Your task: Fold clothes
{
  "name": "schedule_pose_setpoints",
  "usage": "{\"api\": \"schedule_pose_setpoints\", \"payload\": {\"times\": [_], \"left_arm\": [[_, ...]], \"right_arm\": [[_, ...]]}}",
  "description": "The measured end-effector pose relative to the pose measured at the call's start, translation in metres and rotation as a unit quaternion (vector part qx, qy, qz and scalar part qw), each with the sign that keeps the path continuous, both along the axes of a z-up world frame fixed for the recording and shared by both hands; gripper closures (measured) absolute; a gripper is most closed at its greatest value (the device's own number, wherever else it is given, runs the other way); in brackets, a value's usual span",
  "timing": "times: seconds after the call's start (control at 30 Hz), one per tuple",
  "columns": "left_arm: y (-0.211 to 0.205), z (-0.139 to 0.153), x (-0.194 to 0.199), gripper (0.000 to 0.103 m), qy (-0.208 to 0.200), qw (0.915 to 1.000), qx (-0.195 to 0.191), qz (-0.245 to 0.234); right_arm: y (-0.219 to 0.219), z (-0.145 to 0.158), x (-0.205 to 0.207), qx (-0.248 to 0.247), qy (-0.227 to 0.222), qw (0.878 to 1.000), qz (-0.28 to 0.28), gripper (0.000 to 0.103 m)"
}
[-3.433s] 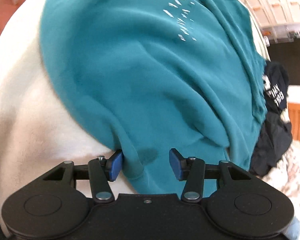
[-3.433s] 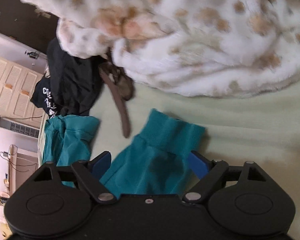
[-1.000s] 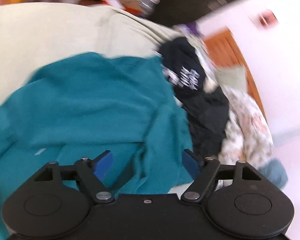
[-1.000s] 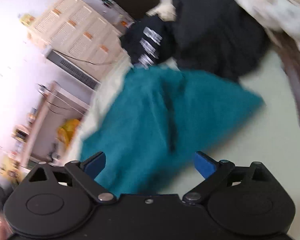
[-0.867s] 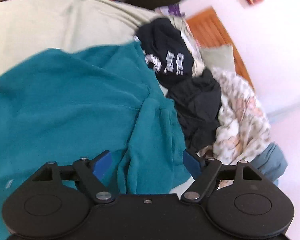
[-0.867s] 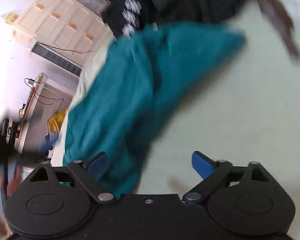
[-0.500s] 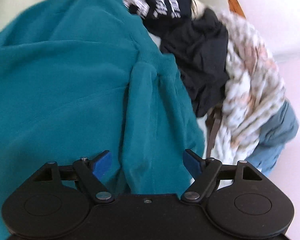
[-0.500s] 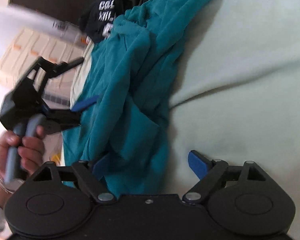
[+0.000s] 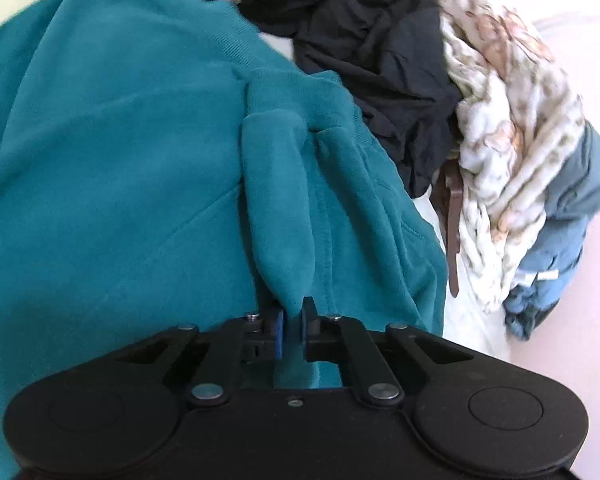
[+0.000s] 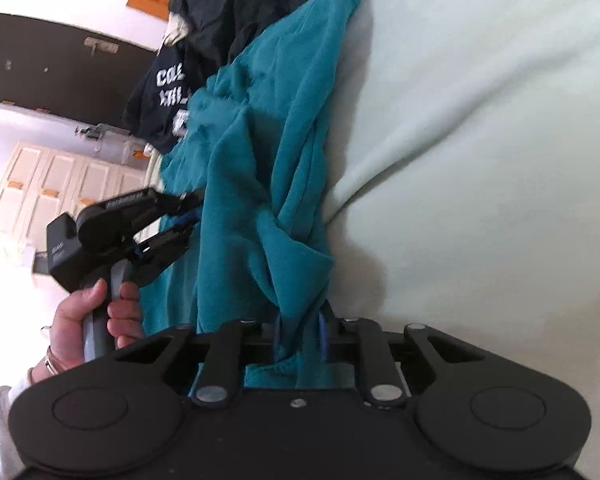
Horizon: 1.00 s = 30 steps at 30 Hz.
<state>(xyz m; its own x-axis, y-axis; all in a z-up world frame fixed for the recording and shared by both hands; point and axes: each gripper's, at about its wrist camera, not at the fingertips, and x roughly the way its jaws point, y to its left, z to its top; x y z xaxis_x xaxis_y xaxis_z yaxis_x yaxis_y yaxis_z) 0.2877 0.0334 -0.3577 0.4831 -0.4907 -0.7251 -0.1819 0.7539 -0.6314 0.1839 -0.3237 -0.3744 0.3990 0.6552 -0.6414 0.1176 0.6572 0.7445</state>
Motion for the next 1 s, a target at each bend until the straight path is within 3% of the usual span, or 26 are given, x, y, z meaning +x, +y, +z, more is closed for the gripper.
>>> {"api": "schedule_pose_setpoints", "payload": {"times": [0.13, 0.3, 0.5, 0.53, 0.57, 0.6, 0.67, 0.73, 0.8, 0.9, 0.97, 1.0], "left_arm": [[0.006, 0.015, -0.001, 0.099, -0.021, 0.9994, 0.027, -0.006], [0.01, 0.013, -0.001, 0.098, 0.001, 0.9992, 0.036, -0.017], [0.002, 0.012, 0.005, 0.095, 0.014, 0.998, 0.05, -0.036], [0.002, 0.015, 0.006, 0.089, 0.015, 0.9978, 0.055, -0.035], [0.002, 0.019, 0.005, 0.079, 0.01, 0.9973, 0.067, -0.03], [0.003, 0.022, 0.004, 0.075, 0.005, 0.9972, 0.07, -0.027], [0.009, 0.029, 0.0, 0.07, -0.003, 0.9984, 0.053, -0.021], [0.01, 0.033, -0.003, 0.067, 0.001, 0.9985, 0.048, -0.028], [0.009, 0.032, -0.006, 0.067, 0.005, 0.9979, 0.054, -0.034], [0.01, 0.03, -0.015, 0.067, 0.026, 0.9982, 0.048, -0.026], [0.016, 0.035, -0.031, 0.067, 0.029, 0.9987, 0.037, -0.019], [0.021, 0.038, -0.039, 0.067, 0.034, 0.9986, 0.039, -0.015]], "right_arm": [[-0.028, -0.002, -0.003, -0.022, 0.008, 1.0, -0.017, 0.09], [-0.046, -0.006, -0.004, -0.034, 0.012, 0.999, -0.032, 0.092], [-0.041, -0.007, 0.005, -0.058, 0.006, 0.998, -0.008, 0.089], [-0.042, -0.006, 0.005, -0.063, 0.006, 0.998, 0.0, 0.086], [-0.043, -0.004, 0.003, -0.072, 0.006, 0.997, 0.006, 0.071], [-0.044, 0.0, 0.001, -0.083, 0.004, 0.996, 0.011, 0.059], [-0.05, 0.008, -0.001, -0.091, 0.006, 0.996, 0.01, 0.056], [-0.055, 0.01, -0.002, -0.058, 0.015, 0.998, 0.0, 0.051], [-0.05, 0.005, -0.004, -0.023, 0.033, 0.999, -0.007, 0.031], [-0.034, -0.006, -0.008, 0.017, 0.054, 0.998, -0.005, 0.03], [-0.019, -0.014, -0.01, -0.01, 0.059, 0.998, 0.011, 0.032], [-0.017, -0.016, -0.01, -0.017, 0.06, 0.998, 0.011, 0.039]]}}
